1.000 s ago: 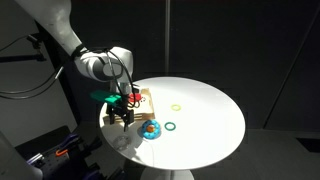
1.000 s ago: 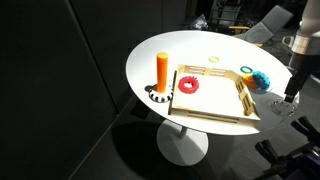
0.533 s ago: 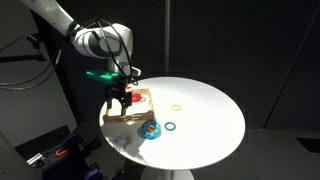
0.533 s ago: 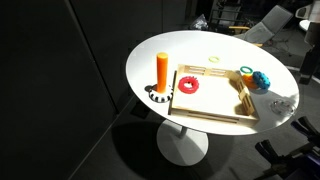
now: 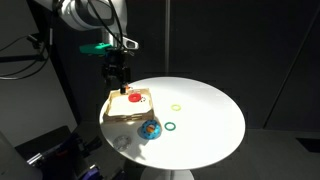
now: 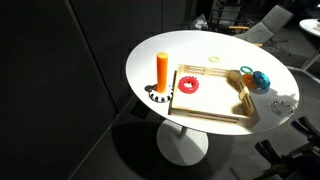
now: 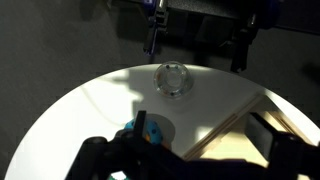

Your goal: Put the clear ring on the table.

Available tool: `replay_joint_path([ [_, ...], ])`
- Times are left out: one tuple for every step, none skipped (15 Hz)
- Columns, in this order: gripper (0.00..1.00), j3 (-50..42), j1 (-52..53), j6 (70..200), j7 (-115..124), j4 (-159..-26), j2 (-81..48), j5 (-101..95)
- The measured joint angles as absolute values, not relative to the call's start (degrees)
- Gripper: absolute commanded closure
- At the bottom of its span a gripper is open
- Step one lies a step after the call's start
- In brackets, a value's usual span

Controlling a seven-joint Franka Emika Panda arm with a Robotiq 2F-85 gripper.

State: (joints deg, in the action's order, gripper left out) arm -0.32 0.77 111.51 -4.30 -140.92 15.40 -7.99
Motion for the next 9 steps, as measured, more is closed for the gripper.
replay_joint_path([
  [0.00,-0.20,0.77,110.98,-4.04,-140.55,16.59,-7.75],
  [0.00,-0.12,0.77,110.62,-3.85,-140.23,17.76,-7.38],
  [0.00,-0.10,0.77,110.46,-3.74,-139.99,18.85,-6.99],
  [0.00,-0.10,0.77,110.43,-3.68,-139.79,19.92,-6.37],
  [0.00,-0.10,0.77,110.42,-3.65,-139.64,20.91,-5.80],
  [0.00,-0.10,0.77,110.42,-3.64,-139.57,21.76,-5.41],
  [0.00,-0.10,0.77,110.42,-3.64,-139.55,22.51,-5.20],
  [0.00,-0.10,0.77,110.42,-3.65,-139.58,22.87,-5.18],
  [0.00,-0.10,0.77,110.42,-3.65,-139.67,22.82,-5.18],
])
